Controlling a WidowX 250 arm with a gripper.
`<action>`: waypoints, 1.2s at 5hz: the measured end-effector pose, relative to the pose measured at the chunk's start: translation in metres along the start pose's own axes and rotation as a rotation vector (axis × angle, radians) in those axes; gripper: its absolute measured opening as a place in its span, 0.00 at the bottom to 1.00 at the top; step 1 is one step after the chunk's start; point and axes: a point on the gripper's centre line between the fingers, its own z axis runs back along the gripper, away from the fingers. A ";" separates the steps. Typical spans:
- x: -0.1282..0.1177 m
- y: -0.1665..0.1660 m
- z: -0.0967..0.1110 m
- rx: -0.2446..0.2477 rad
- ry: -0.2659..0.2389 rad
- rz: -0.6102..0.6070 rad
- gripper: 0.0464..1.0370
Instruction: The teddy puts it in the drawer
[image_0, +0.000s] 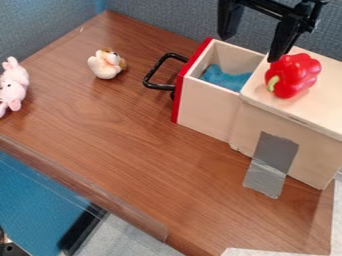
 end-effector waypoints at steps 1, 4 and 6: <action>-0.001 -0.001 -0.010 -0.005 0.035 0.001 0.96; 0.029 0.111 -0.026 -0.088 0.116 0.366 0.96; 0.028 0.198 -0.036 -0.066 0.039 0.444 0.96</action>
